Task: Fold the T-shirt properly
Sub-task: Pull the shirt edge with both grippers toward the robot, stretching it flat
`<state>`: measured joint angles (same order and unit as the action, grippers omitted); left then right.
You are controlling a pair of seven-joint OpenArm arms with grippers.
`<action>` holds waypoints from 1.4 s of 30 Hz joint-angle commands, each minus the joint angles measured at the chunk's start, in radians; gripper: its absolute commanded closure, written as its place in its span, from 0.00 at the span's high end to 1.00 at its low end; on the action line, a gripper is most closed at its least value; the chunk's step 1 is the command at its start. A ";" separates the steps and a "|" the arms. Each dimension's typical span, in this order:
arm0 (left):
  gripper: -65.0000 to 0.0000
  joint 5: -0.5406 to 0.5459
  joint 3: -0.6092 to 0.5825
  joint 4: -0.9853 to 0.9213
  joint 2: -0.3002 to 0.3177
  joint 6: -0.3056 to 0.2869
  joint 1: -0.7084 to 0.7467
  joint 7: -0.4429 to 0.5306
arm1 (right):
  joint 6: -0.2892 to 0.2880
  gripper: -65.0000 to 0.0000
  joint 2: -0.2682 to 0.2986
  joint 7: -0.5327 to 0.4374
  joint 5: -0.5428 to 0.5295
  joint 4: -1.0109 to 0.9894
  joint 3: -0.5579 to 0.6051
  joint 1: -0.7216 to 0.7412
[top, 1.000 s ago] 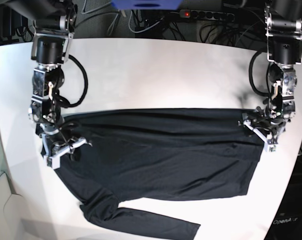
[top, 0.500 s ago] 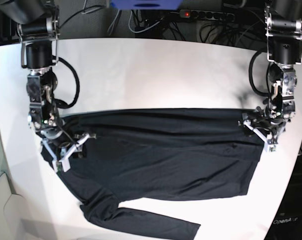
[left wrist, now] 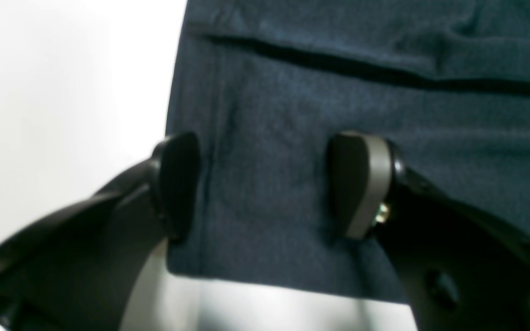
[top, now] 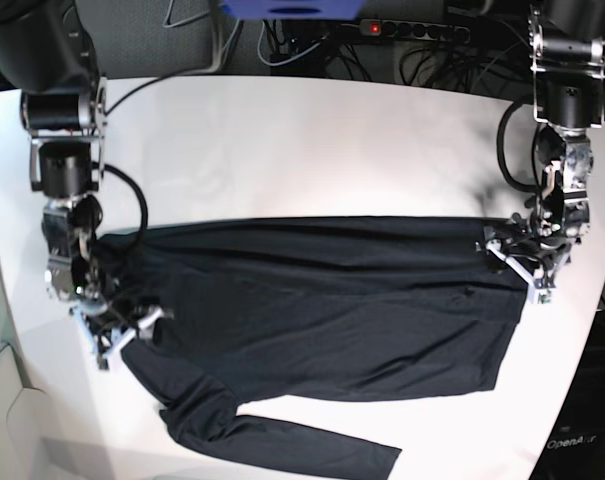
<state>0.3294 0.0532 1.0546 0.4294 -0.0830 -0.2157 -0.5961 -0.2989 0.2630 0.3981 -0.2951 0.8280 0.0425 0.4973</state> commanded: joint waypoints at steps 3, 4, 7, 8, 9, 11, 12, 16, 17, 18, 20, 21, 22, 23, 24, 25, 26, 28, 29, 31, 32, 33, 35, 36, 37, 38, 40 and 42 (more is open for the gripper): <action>0.67 -0.003 0.001 0.013 0.009 -0.001 -0.015 0.000 | -0.004 0.32 0.009 -0.074 -0.002 0.038 -0.005 -0.073; 0.67 -0.003 0.001 0.013 0.009 -0.001 -0.015 0.001 | -0.001 0.27 0.009 -0.094 -0.002 0.049 -0.005 -0.099; 0.67 -0.003 0.001 0.013 0.009 -0.001 -0.015 0.003 | 0.000 0.13 0.009 -0.136 -0.002 0.083 -0.005 -0.164; 0.67 -0.003 0.001 0.013 0.009 -0.001 -0.015 0.003 | 0.000 0.10 0.009 -0.144 -0.002 0.100 -0.005 -0.185; 0.67 -0.003 0.001 0.013 0.009 -0.001 -0.015 0.003 | 0.000 0.08 0.011 -0.144 -0.002 0.112 -0.005 -0.200; 0.67 -0.005 0.000 0.006 0.009 -0.001 -0.015 0.005 | 0.000 0.07 0.025 -0.146 -0.002 0.112 -0.006 -0.214; 0.67 -0.005 0.000 0.003 0.010 -0.001 -0.015 0.006 | 0.000 0.07 0.026 -0.146 -0.002 0.103 -0.006 -0.214; 0.67 -0.005 0.000 0.009 0.015 -0.001 0.011 0.006 | 0.000 0.06 0.029 -0.176 -0.002 0.070 -0.006 -0.233; 0.67 -0.005 0.000 0.013 0.018 -0.002 0.023 0.006 | 0.000 0.06 0.031 -0.182 -0.002 0.070 -0.006 -0.248; 0.67 -0.005 0.000 0.013 0.019 -0.002 0.034 0.005 | 0.000 0.06 0.031 -0.192 -0.002 0.070 -0.006 -0.256; 0.67 -0.005 0.000 0.013 0.032 -0.004 0.054 0.006 | 0.000 0.06 0.032 -0.206 -0.002 0.070 -0.006 -0.271; 0.67 -0.003 0.000 0.013 0.041 -0.004 0.063 0.008 | 0.000 0.06 0.034 -0.206 -0.002 0.070 -0.006 -0.279; 0.67 -0.003 0.001 0.013 0.047 -0.004 0.074 0.009 | 0.000 0.06 0.038 -0.206 -0.002 0.070 -0.010 -0.288; 0.67 -0.003 0.006 0.013 0.052 -0.010 0.085 0.011 | 0.000 0.06 0.040 -0.207 -0.002 0.070 -0.020 -0.299; 0.67 -0.003 0.007 0.013 0.053 -0.031 0.092 0.018 | 0.000 0.06 0.040 -0.207 -0.002 0.070 -0.034 -0.309; 0.67 -0.003 0.007 0.013 0.055 -0.060 0.100 0.025 | 0.000 0.06 0.040 -0.207 -0.002 0.070 -0.048 -0.320; 0.67 -0.003 0.009 0.013 0.055 -0.088 0.108 0.028 | 0.000 0.06 0.038 -0.207 -0.002 0.070 -0.056 -0.328; 0.67 -0.003 0.009 0.013 0.064 -0.122 0.112 0.025 | 0.000 0.06 0.038 -0.207 -0.002 0.070 -0.062 -0.343; 0.67 -0.003 0.009 0.013 0.067 -0.128 0.118 0.023 | 0.000 0.06 0.038 -0.207 -0.002 0.072 -0.062 -0.352; 0.67 -0.003 0.010 0.013 0.073 -0.133 0.132 0.023 | 0.000 0.06 0.040 -0.209 -0.003 0.073 -0.062 -0.371; 0.67 -0.003 0.010 0.013 0.075 -0.134 0.140 0.025 | 0.000 0.06 0.040 -0.209 -0.003 0.073 -0.062 -0.380; 0.67 -0.003 0.010 0.013 0.075 -0.134 0.147 0.028 | 0.000 0.06 0.042 -0.209 -0.003 0.073 -0.062 -0.391; 0.67 -0.003 0.010 0.013 0.078 -0.134 0.163 0.029 | -0.003 0.06 0.042 -0.210 -0.003 0.075 -0.072 -0.412; 0.67 -0.003 0.010 0.013 0.078 -0.136 0.164 0.029 | -0.004 0.06 0.042 -0.218 -0.003 0.075 -0.083 -0.420; 0.67 -0.003 0.010 0.013 0.078 -0.136 0.170 0.029 | -0.004 0.06 0.040 -0.230 -0.003 0.075 -0.089 -0.429; 0.67 -0.003 0.010 0.014 0.078 -0.136 0.178 0.029 | -0.004 0.06 0.040 -0.242 -0.003 0.075 -0.091 -0.438; 0.67 -0.003 0.020 0.037 0.088 -0.136 0.198 0.029 | -0.004 0.06 0.040 -0.265 -0.003 0.075 -0.089 -0.463; 0.67 -0.003 0.053 0.079 0.090 -0.136 0.238 0.029 | -0.004 0.06 0.040 -0.284 -0.003 0.075 -0.089 -0.484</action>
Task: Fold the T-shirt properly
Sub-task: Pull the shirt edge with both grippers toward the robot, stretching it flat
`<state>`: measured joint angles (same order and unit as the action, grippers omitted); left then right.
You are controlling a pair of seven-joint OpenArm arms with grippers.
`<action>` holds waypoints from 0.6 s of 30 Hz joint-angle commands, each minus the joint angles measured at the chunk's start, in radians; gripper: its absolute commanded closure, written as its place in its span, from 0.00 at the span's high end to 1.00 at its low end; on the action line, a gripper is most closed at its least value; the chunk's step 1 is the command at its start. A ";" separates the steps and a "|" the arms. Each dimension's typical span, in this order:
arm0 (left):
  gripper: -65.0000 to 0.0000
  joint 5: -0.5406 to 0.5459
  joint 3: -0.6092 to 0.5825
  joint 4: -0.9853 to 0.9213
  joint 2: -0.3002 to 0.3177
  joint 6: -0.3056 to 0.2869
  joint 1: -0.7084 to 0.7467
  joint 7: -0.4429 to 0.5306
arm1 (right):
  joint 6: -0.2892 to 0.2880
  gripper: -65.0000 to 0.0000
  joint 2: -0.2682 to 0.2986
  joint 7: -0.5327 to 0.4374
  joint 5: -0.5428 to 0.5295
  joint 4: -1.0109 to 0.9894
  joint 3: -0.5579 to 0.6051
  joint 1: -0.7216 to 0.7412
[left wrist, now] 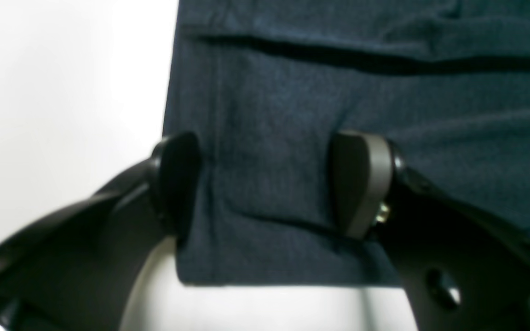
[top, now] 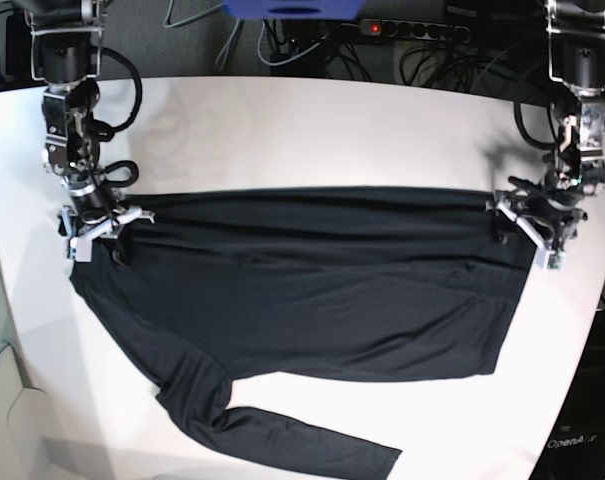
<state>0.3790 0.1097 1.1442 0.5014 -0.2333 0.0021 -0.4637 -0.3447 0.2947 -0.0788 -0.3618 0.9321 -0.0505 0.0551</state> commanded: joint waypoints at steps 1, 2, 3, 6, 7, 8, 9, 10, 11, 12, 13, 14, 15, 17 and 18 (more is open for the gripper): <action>0.67 -0.053 0.015 0.017 0.016 0.015 0.037 -0.103 | 0.042 0.06 0.008 0.185 0.063 -0.029 0.004 -0.054; 0.67 -0.053 0.034 0.046 0.016 0.015 0.059 -0.108 | 0.042 0.06 0.008 0.176 0.063 -0.029 0.004 -0.067; 0.67 -0.053 0.051 0.072 0.016 0.015 0.080 -0.109 | 0.040 0.06 0.008 0.159 0.063 -0.029 0.004 -0.079; 0.67 -0.054 0.064 0.124 0.013 0.015 0.112 -0.111 | 0.040 0.06 0.008 0.113 0.063 -0.029 0.008 -0.108; 0.67 -0.054 0.064 0.135 0.013 0.015 0.128 -0.111 | 0.040 0.06 0.008 0.106 0.063 -0.028 0.008 -0.119; 0.67 -0.054 0.066 0.141 0.013 0.015 0.138 -0.111 | 0.040 0.06 0.008 0.104 0.063 -0.018 0.007 -0.126; 0.67 -0.054 0.066 0.145 0.013 0.015 0.146 -0.111 | 0.040 0.06 0.007 0.103 0.063 -0.003 0.005 -0.142; 0.67 -0.053 0.066 0.145 0.013 0.015 0.152 -0.111 | 0.040 0.06 0.007 0.101 0.063 0.017 0.005 -0.157; 0.67 -0.050 0.066 0.147 0.013 0.015 0.158 -0.111 | 0.040 0.06 0.007 0.101 0.063 0.043 0.005 -0.174; 0.67 -0.050 0.066 0.147 0.013 0.015 0.164 -0.108 | 0.040 0.06 0.007 0.101 0.063 0.072 0.005 -0.196; 0.67 -0.048 0.066 0.147 0.013 0.015 0.171 -0.106 | 0.040 0.06 0.007 0.101 0.063 0.104 0.005 -0.223; 0.67 -0.048 0.066 0.147 0.013 0.015 0.175 -0.106 | 0.040 0.06 0.007 0.101 0.063 0.133 0.005 -0.243; 0.67 -0.048 0.066 0.147 0.013 0.015 0.178 -0.106 | 0.040 0.06 0.007 0.101 0.063 0.160 0.005 -0.261; 0.67 -0.048 0.066 0.147 0.012 0.015 0.183 -0.106 | 0.040 0.06 0.007 0.101 0.062 0.204 0.004 -0.297; 0.67 -0.047 0.066 0.147 0.012 0.015 0.186 -0.108 | 0.040 0.06 0.007 0.101 0.062 0.222 0.004 -0.314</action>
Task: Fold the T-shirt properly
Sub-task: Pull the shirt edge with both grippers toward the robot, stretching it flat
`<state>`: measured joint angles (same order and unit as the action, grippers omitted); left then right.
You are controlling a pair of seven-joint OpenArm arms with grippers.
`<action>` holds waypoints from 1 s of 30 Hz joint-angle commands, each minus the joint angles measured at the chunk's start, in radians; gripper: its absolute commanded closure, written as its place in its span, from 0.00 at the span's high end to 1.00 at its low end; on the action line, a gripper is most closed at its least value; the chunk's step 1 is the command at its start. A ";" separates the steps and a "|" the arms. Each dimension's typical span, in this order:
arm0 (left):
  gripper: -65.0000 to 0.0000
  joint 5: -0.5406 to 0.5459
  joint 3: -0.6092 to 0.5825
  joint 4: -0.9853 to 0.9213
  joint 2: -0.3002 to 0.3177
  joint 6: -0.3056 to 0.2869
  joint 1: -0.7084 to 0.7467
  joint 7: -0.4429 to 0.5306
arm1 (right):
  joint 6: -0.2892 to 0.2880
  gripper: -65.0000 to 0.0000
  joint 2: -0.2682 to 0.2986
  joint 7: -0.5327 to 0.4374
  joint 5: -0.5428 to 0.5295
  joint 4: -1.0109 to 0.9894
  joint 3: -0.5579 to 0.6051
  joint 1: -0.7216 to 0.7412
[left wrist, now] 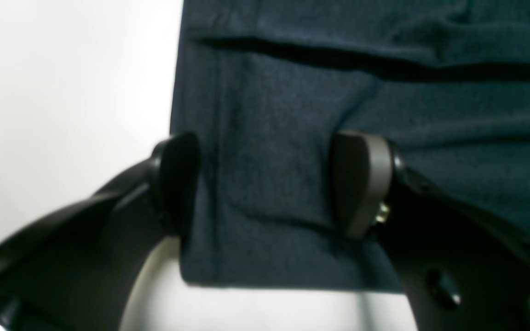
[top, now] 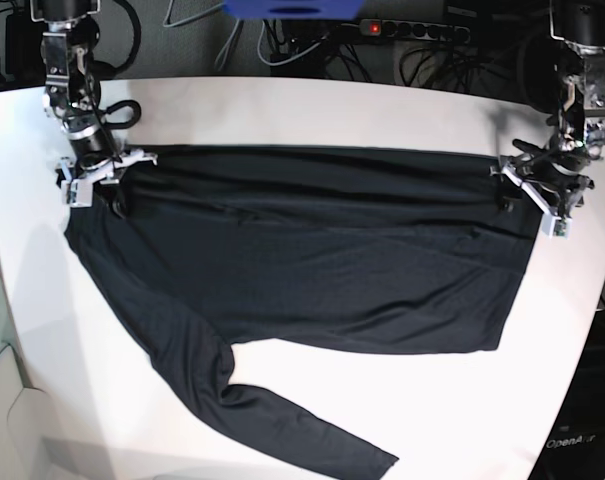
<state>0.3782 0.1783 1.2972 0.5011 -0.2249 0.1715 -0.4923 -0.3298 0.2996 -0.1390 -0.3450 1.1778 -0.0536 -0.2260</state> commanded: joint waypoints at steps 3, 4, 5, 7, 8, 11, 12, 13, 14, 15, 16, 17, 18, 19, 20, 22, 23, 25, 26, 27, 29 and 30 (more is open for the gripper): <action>0.67 -0.046 -0.003 0.012 0.012 0.006 0.043 -0.076 | 0.025 0.06 0.002 0.161 0.044 0.006 0.007 -0.065; 0.67 -0.046 -0.003 0.026 0.012 0.006 0.056 -0.076 | 0.025 0.06 0.002 0.161 0.044 0.007 0.007 -0.071; 0.67 -0.046 -0.003 0.046 0.012 0.006 0.072 -0.075 | 0.025 0.06 0.002 0.161 0.044 0.007 0.007 -0.079; 0.67 -0.046 -0.001 0.080 0.012 0.006 0.099 -0.075 | 0.025 0.06 0.002 0.161 0.044 0.007 0.007 -0.085; 0.67 -0.046 -0.001 0.095 0.012 0.006 0.110 -0.075 | 0.025 0.06 0.002 0.161 0.044 0.007 0.007 -0.086; 0.67 -0.046 -0.001 0.138 0.012 0.006 0.148 -0.075 | 0.025 0.06 0.003 0.147 0.044 0.009 -0.005 -0.112; 0.67 -0.046 -0.001 0.144 0.012 0.006 0.158 -0.075 | 0.025 0.06 0.002 0.129 0.044 0.009 -0.013 -0.120; 0.67 -0.048 -0.001 0.149 0.012 0.006 0.164 -0.075 | 0.025 0.06 0.002 0.109 0.044 0.009 -0.015 -0.128; 0.67 -0.049 0.002 0.150 0.012 0.006 0.168 -0.075 | 0.025 0.06 0.002 0.091 0.044 0.009 -0.015 -0.140; 0.67 -0.049 0.016 0.150 0.012 0.006 0.176 -0.075 | 0.025 0.06 0.002 0.074 0.044 0.009 -0.015 -0.154; 0.67 -0.051 0.040 0.150 0.012 0.006 0.184 -0.075 | 0.025 0.06 0.002 0.057 0.044 0.009 -0.015 -0.166; 0.67 -0.051 0.060 0.150 0.011 0.006 0.188 -0.075 | 0.025 0.06 0.002 0.042 0.044 0.009 -0.015 -0.175; 0.67 -0.046 0.077 0.150 0.011 0.006 0.190 -0.076 | 0.025 0.06 0.002 0.029 0.044 0.009 -0.015 -0.184; 0.67 -0.046 0.094 0.150 0.008 0.005 0.196 -0.076 | 0.025 0.06 0.002 0.016 0.044 0.009 -0.015 -0.195; 0.67 -0.051 0.111 0.150 0.006 0.005 0.204 -0.076 | 0.025 0.06 0.002 0.000 0.044 0.009 -0.015 -0.204; 0.67 -0.052 0.135 0.150 0.006 0.005 0.214 -0.076 | 0.025 0.06 0.002 -0.027 0.044 0.009 -0.015 -0.220; 0.67 -0.052 0.142 0.150 0.006 0.005 0.219 -0.076 | 0.025 0.06 0.002 -0.037 0.044 0.009 -0.015 -0.221; 0.67 -0.052 0.143 0.150 0.006 0.005 0.221 -0.076 | 0.025 0.06 0.002 -0.047 0.044 0.009 -0.015 -0.234; 0.67 -0.052 0.146 0.149 0.006 0.005 0.221 -0.076 | 0.025 0.06 0.002 -0.054 0.044 0.007 -0.015 -0.237; 0.67 -0.052 0.152 0.149 0.006 0.005 0.221 -0.076 | 0.025 0.06 0.002 -0.054 0.044 0.007 -0.015 -0.237; 0.67 -0.052 0.157 0.149 0.000 0.005 0.217 -0.076 | 0.025 0.06 0.002 -0.057 0.044 0.007 -0.015 -0.241; 0.67 -0.052 0.157 0.150 -0.002 0.005 0.216 -0.076 | 0.025 0.06 0.002 -0.067 0.044 0.007 -0.015 -0.241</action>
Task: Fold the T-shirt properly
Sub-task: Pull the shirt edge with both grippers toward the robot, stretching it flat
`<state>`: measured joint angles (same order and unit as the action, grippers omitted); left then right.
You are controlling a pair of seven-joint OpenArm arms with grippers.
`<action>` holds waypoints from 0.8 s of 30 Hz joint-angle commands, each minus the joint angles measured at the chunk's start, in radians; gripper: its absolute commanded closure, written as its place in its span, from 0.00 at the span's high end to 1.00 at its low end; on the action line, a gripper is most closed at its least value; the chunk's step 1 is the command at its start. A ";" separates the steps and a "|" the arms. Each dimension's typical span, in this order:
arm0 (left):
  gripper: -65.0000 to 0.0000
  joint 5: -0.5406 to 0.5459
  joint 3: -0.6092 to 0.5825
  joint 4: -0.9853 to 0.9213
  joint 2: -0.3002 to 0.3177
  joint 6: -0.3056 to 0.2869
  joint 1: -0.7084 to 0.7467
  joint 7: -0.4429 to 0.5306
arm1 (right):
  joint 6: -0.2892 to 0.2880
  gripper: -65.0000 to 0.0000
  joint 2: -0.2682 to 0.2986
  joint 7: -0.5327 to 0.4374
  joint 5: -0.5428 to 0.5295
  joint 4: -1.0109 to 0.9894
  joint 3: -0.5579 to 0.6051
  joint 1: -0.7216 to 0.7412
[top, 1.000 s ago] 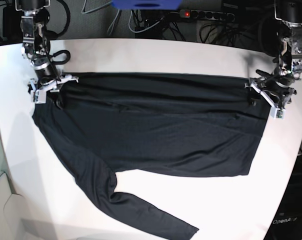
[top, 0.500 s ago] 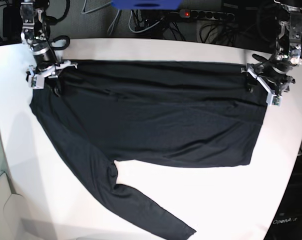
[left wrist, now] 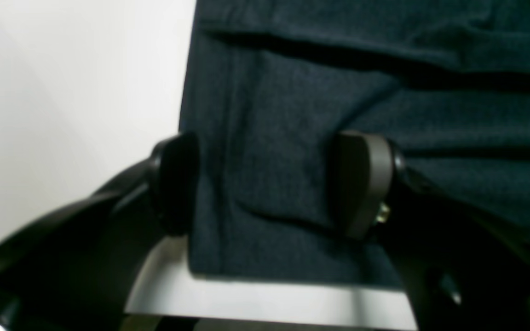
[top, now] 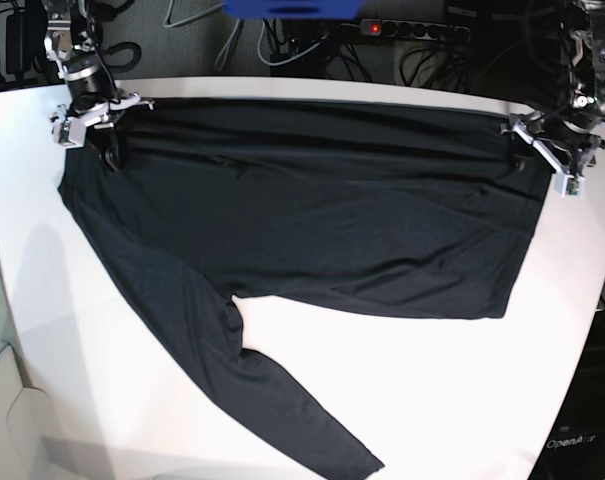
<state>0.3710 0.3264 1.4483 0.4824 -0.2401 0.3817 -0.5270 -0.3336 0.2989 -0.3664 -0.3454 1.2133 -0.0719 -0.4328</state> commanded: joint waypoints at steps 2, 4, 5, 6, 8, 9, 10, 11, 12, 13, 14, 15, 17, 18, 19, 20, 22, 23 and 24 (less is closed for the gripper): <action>0.67 -0.045 0.009 -0.001 0.016 0.020 0.000 -0.041 | 0.029 0.06 0.003 0.142 0.044 -0.028 0.004 -0.034; 0.67 -0.045 0.009 -0.001 0.000 0.020 -0.008 -0.041 | 0.029 0.06 0.004 0.131 0.044 -0.028 0.004 -0.027; 0.67 -0.045 0.009 -0.001 -0.006 0.020 -0.022 -0.043 | 0.029 0.06 0.004 0.123 0.044 -0.028 0.004 -0.024; 0.67 -0.045 0.009 -0.001 -0.012 0.020 -0.036 -0.048 | 0.029 0.06 0.004 0.112 0.044 -0.028 0.004 -0.024; 0.67 -0.045 0.009 -0.001 -0.026 0.020 -0.045 -0.048 | 0.029 0.06 0.006 0.088 0.044 -0.026 0.004 -0.019; 0.67 -0.045 0.009 -0.001 -0.031 0.020 -0.046 -0.048 | 0.029 0.06 0.006 0.074 0.044 -0.026 0.004 -0.010; 0.67 -0.045 0.009 -0.001 -0.035 0.020 -0.053 -0.048 | 0.029 0.06 0.006 0.063 0.044 -0.026 0.004 -0.004; 0.67 -0.045 0.006 -0.001 -0.038 0.020 -0.057 -0.048 | 0.029 0.06 0.006 0.054 0.044 -0.026 0.004 -0.004; 0.67 -0.045 0.006 -0.001 -0.038 0.020 -0.057 -0.048 | 0.029 0.06 0.006 0.046 0.044 -0.026 0.004 -0.002; 0.67 -0.045 0.006 -0.001 -0.038 0.020 -0.057 -0.048 | 0.029 0.06 0.007 0.039 0.044 -0.026 0.004 0.001; 0.67 -0.045 0.006 0.001 -0.038 0.020 -0.057 -0.048 | 0.029 0.06 0.007 0.033 0.044 -0.026 0.004 0.004; 0.67 -0.045 0.006 0.009 -0.038 0.020 -0.057 -0.048 | 0.029 0.06 0.009 0.027 0.044 -0.026 0.004 0.005; 0.67 -0.045 0.006 0.036 -0.040 0.020 -0.051 -0.048 | 0.029 0.06 0.009 0.014 0.044 -0.019 0.004 0.005; 0.67 -0.045 0.006 0.050 -0.040 0.020 -0.049 -0.048 | 0.029 0.06 0.009 0.014 0.044 -0.002 0.001 0.005; 0.67 -0.045 0.006 0.061 -0.040 0.020 -0.048 -0.048 | 0.029 0.06 0.007 0.019 0.044 0.017 -0.009 0.001; 0.67 -0.045 0.006 0.070 -0.040 0.020 -0.042 -0.049 | 0.029 0.06 0.006 0.019 0.044 0.038 -0.016 -0.002; 0.66 -0.045 0.006 0.101 -0.040 0.020 -0.017 -0.049 | 0.029 0.06 0.004 0.022 0.044 0.093 -0.024 -0.008; 0.66 -0.045 0.006 0.114 -0.040 0.020 -0.011 -0.049 | 0.029 0.06 0.004 0.023 0.044 0.113 -0.029 -0.014; 0.66 -0.045 0.007 0.127 -0.040 0.020 -0.002 -0.049 | 0.029 0.06 0.004 0.023 0.044 0.135 -0.032 -0.019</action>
<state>0.3218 0.3256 1.5551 0.4278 -0.2245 0.3836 -0.5953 -0.3096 0.2905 -0.3077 -0.2924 1.3300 -0.0937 -0.4480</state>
